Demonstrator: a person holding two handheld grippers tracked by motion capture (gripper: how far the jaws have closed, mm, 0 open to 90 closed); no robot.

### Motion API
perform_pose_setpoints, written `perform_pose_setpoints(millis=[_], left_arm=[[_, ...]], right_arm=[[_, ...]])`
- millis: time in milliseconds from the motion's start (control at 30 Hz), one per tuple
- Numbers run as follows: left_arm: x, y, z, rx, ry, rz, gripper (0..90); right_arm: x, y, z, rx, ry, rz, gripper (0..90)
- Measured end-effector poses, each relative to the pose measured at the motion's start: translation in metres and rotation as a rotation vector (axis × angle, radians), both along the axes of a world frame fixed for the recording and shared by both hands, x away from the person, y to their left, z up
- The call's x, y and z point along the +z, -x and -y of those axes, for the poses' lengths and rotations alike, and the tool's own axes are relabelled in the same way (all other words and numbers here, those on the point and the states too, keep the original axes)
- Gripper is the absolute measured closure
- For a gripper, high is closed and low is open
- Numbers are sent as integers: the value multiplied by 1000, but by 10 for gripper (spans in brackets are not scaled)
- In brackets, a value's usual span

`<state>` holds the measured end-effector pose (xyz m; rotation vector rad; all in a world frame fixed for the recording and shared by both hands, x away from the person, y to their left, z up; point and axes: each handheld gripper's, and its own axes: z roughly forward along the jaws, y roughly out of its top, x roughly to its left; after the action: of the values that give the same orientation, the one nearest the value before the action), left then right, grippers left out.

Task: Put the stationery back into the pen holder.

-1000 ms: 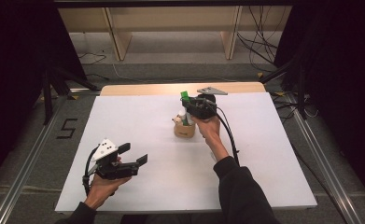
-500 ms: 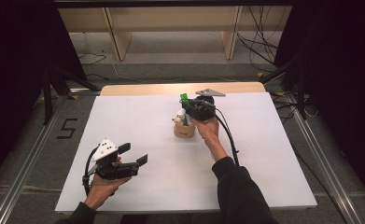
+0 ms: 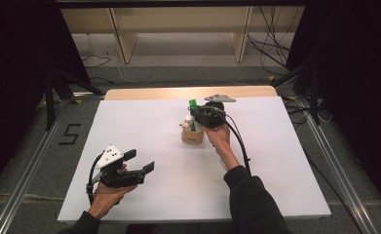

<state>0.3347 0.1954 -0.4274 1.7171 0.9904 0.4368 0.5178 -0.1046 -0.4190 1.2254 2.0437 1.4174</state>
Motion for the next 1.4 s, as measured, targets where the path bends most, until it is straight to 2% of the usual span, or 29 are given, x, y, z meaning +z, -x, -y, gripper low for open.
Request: perform_pose_setpoints(millis=[100, 167, 500, 600, 767, 867, 1033, 1133, 1167, 1200, 1333, 1400], left_arm=[[0, 0, 0, 0, -1, 0, 155], [0, 0, 0, -1, -4, -1, 155], [0, 0, 0, -1, -5, 0, 155], [0, 1, 0, -2, -5, 0, 155], [0, 1, 1, -3, -6, -2, 155], [0, 1, 2, -4, -8, -2, 155], [-1, 0, 1, -4, -8, -3, 155], [0, 1, 1, -3, -7, -2, 155], [0, 0, 1, -3, -8, -3, 155], [0, 0, 1, -3, -7, -3, 155], [0, 1, 1, -2, -5, -3, 155], [0, 1, 1, -3, -7, -3, 155]], right_arm=[[1, 1, 0, 1, 10, 8, 667], [2, 3, 0, -6, 17, 32, 667], [-3, 0, 0, -10, -2, 32, 667], [-5, 1, -1, 6, 25, 28, 665], [-5, 2, 2, 6, 28, 18, 662], [-3, 4, 4, -2, 74, 29, 655], [0, 5, 9, 11, 89, 18, 565], [2, 6, 11, 11, 75, 18, 526], [6, 7, 14, 18, 50, 16, 497], [8, 9, 16, 23, 46, 14, 479], [19, 17, 20, 60, 88, 12, 430], [23, 22, 24, 82, 124, -8, 413]])
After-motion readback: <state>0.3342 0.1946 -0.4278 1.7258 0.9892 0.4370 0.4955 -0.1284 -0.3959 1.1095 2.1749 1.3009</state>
